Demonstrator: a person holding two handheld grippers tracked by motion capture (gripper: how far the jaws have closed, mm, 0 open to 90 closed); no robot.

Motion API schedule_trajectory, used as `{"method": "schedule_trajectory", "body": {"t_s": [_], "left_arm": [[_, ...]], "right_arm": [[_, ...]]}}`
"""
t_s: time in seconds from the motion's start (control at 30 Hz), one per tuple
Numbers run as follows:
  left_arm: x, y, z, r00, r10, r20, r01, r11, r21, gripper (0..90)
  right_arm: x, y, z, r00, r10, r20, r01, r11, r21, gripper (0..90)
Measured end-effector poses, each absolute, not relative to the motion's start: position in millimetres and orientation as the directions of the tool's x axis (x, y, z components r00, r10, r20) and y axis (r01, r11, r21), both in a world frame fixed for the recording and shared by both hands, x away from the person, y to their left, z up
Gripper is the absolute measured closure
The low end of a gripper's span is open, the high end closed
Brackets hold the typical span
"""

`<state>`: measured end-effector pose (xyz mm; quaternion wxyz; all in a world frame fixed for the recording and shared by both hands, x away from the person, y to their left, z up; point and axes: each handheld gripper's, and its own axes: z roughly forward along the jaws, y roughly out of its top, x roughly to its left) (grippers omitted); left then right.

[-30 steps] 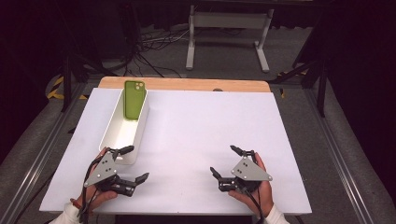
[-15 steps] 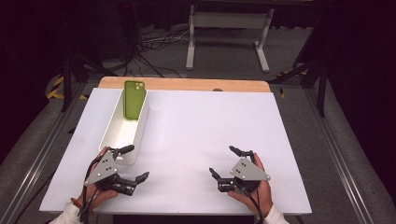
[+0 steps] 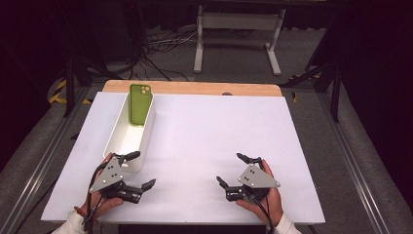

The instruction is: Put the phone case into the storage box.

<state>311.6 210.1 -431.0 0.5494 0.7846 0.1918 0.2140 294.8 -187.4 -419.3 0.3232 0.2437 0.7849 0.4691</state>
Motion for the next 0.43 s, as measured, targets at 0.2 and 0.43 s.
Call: {"method": "schedule_trajectory", "body": {"t_s": [0.2,0.43], "left_arm": [[311.5,210.1,-430.9,0.837,0.533,0.126,0.065,-0.324,0.944,4.0],[312.5,208.5,-431.1,0.835,0.535,0.128,0.065,-0.326,0.943,4.0]], "right_arm": [[294.6,-186.6,-420.2,-0.672,0.684,-0.284,0.08,0.449,0.89,9.3],[294.8,-189.1,-419.9,-0.666,0.693,-0.277,0.088,0.441,0.893,9.3]]}}
